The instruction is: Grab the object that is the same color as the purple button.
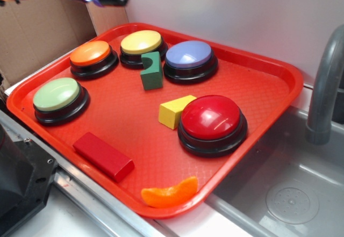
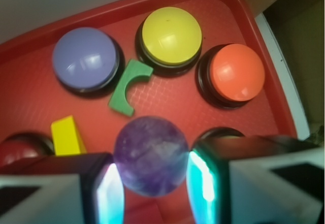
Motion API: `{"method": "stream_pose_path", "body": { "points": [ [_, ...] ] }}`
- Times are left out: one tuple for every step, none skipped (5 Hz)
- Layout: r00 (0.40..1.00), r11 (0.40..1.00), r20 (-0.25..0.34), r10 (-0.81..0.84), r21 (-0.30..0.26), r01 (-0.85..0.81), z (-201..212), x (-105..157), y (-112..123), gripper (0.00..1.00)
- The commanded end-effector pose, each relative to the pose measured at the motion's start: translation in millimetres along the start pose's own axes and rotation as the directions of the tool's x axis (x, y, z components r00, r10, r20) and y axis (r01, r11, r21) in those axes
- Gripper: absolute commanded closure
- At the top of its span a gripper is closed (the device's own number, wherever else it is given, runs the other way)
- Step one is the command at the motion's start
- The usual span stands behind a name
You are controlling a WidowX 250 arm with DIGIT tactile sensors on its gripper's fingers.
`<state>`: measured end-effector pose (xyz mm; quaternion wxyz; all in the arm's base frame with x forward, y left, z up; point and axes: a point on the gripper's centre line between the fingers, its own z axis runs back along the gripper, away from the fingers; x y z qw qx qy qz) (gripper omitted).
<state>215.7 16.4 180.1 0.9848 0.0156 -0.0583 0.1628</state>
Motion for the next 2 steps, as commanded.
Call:
{"method": "stream_pose_path", "body": {
  "points": [
    [1.0, 0.994, -0.009, -0.017, -0.109, 0.015, 17.0, 4.4, 22.7, 1.0],
    [0.999, 0.999, 0.044, 0.032, -0.039, -0.03, 11.4, 12.0, 24.6, 1.0]
  ]
}}
